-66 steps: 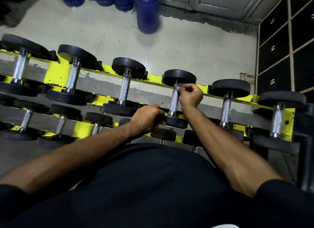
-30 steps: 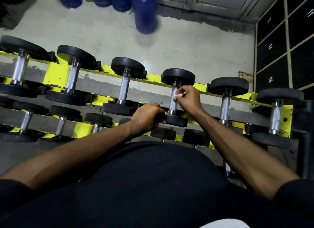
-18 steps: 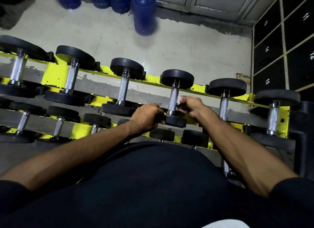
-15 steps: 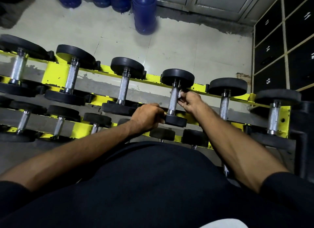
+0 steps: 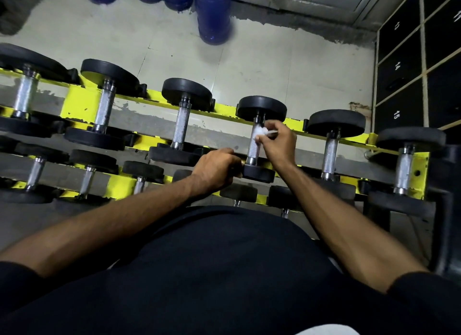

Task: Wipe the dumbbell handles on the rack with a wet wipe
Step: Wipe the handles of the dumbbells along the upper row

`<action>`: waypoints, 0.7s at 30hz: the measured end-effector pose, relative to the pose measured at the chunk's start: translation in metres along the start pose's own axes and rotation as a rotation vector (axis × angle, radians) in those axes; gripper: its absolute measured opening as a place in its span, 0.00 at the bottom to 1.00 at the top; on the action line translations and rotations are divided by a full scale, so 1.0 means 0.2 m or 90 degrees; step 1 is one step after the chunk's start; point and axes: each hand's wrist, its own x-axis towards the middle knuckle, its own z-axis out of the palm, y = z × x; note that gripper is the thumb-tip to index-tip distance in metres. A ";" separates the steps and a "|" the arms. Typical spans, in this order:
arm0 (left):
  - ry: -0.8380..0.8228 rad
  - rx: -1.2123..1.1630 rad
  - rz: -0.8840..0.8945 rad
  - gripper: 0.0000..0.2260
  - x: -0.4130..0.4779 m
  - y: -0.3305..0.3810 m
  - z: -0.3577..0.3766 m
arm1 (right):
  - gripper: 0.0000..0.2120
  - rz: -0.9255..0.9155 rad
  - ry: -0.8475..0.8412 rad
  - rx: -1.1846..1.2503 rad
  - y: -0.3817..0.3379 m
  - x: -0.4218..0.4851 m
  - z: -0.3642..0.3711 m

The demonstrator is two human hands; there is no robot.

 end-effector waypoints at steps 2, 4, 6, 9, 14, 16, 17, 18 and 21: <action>0.003 0.003 0.001 0.10 0.00 0.00 0.00 | 0.15 -0.067 0.005 -0.071 -0.02 0.04 0.00; 0.003 0.006 0.003 0.10 0.00 0.00 0.00 | 0.09 -0.160 -0.051 -0.184 -0.01 0.02 -0.01; 0.002 0.004 -0.001 0.09 0.01 -0.01 -0.01 | 0.06 -0.230 -0.156 -0.242 0.00 -0.04 -0.04; -0.004 0.001 -0.007 0.06 0.02 0.00 -0.01 | 0.07 -0.240 -0.331 -0.290 -0.07 -0.09 -0.09; 0.004 -0.012 -0.029 0.09 0.02 0.00 0.01 | 0.06 -0.291 -0.203 -0.543 -0.20 0.07 0.04; 0.008 -0.008 -0.034 0.10 0.02 0.00 0.01 | 0.10 -0.409 -0.249 -0.762 -0.24 0.08 0.09; 0.005 -0.005 -0.033 0.10 0.03 0.00 0.01 | 0.10 -0.445 -0.307 -0.830 -0.26 0.08 0.10; 0.004 -0.002 -0.029 0.11 0.03 0.00 0.01 | 0.09 -0.464 -0.369 -0.868 -0.28 0.07 0.11; 0.009 0.003 -0.016 0.10 0.03 0.00 0.01 | 0.11 -0.474 -0.501 -0.863 -0.31 0.08 0.13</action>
